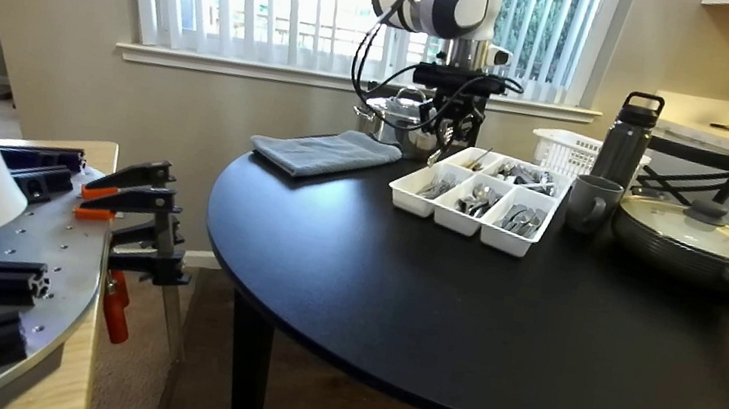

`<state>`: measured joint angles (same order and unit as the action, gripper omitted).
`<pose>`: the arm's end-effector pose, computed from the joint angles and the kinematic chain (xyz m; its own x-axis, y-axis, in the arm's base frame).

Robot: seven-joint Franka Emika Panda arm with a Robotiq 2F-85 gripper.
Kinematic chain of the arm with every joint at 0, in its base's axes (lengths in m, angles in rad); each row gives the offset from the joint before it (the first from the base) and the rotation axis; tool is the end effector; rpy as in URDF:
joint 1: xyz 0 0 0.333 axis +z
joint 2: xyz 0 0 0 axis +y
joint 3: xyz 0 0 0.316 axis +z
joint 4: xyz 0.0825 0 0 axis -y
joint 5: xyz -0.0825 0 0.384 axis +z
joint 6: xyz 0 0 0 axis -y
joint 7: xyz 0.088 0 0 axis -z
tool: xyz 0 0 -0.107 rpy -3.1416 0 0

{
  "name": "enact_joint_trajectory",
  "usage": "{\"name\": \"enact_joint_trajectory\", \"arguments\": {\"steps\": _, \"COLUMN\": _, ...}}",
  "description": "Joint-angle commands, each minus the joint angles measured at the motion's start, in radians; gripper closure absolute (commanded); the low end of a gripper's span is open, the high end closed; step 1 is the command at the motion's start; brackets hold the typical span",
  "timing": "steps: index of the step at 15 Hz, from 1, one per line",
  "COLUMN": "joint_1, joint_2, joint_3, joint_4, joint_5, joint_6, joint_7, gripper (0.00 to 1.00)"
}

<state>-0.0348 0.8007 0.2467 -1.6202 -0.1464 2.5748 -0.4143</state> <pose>0.6945 0.1268 0.1810 0.7776 0.5971 0.1971 0.6087 -0.7934 0.0026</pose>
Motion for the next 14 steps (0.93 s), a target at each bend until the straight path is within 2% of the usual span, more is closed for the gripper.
{"name": "enact_joint_trajectory", "arguments": {"steps": 1, "joint_1": 0.014, "joint_2": 0.02, "joint_3": -0.018, "joint_4": 0.07, "joint_5": 0.035, "joint_6": -0.139, "joint_7": -0.015, "gripper": 0.98}}
{"name": "enact_joint_trajectory", "arguments": {"steps": 2, "joint_1": 0.014, "joint_2": 0.026, "joint_3": -0.019, "joint_4": 0.086, "joint_5": 0.038, "joint_6": -0.171, "joint_7": -0.021, "gripper": 0.98}}
{"name": "enact_joint_trajectory", "arguments": {"steps": 3, "joint_1": 0.016, "joint_2": 0.03, "joint_3": -0.022, "joint_4": 0.099, "joint_5": 0.042, "joint_6": -0.2, "joint_7": -0.017, "gripper": 0.66}}
{"name": "enact_joint_trajectory", "arguments": {"steps": 4, "joint_1": 0.016, "joint_2": 0.032, "joint_3": -0.022, "joint_4": 0.108, "joint_5": 0.043, "joint_6": -0.218, "joint_7": -0.023, "gripper": 0.64}}
{"name": "enact_joint_trajectory", "arguments": {"steps": 6, "joint_1": 0.015, "joint_2": 0.034, "joint_3": -0.024, "joint_4": 0.12, "joint_5": 0.046, "joint_6": -0.236, "joint_7": -0.027, "gripper": 0.54}}
{"name": "enact_joint_trajectory", "arguments": {"steps": 14, "joint_1": 0.018, "joint_2": 0.026, "joint_3": -0.034, "joint_4": 0.121, "joint_5": 0.073, "joint_6": -0.245, "joint_7": 0.015, "gripper": 0.03}}
